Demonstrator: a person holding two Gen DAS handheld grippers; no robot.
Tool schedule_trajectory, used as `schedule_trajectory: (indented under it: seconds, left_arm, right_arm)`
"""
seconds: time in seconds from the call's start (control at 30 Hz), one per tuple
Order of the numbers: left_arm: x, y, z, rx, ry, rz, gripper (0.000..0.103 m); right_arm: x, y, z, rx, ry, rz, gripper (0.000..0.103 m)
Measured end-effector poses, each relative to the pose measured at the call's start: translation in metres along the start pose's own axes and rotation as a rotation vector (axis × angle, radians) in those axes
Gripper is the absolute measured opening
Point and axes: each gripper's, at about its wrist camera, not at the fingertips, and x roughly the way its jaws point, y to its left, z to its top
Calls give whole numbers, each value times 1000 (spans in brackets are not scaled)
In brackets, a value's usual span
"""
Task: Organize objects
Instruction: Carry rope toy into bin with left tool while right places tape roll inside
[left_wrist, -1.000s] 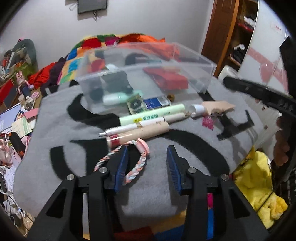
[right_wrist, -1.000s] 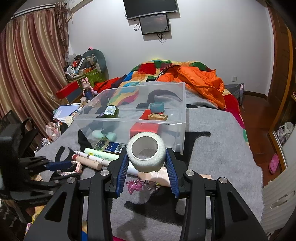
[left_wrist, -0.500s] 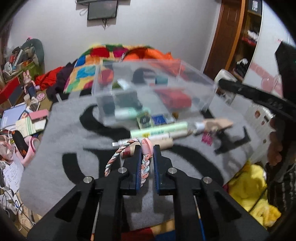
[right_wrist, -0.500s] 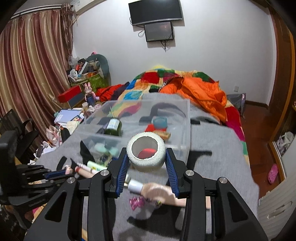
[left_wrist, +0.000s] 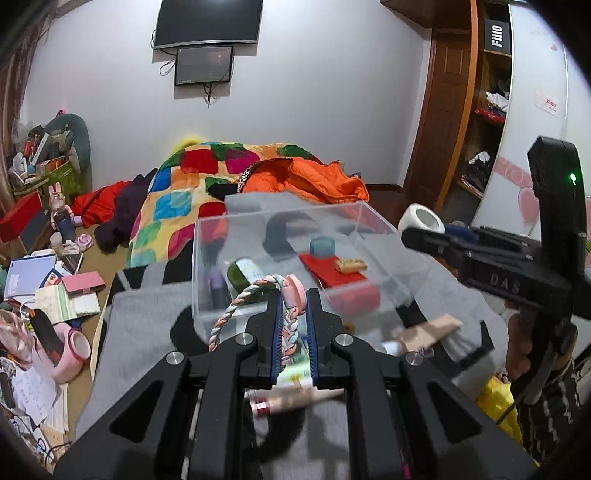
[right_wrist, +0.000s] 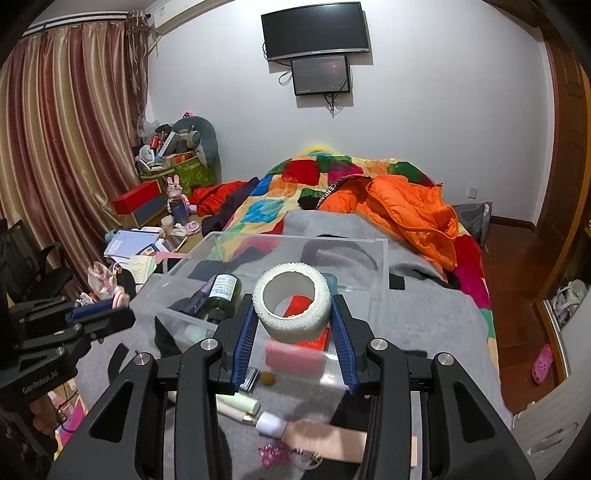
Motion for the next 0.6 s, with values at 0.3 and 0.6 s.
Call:
schedule_trajectory:
  seconds: [0.3, 0.6]
  left_arm:
    - [49, 12, 15, -7, 60, 13, 11]
    - [86, 8, 11, 9, 123, 10, 11]
  right_arm:
    - [38, -13, -2, 43, 71, 15, 36]
    - [62, -24, -12, 89, 135, 26, 36]
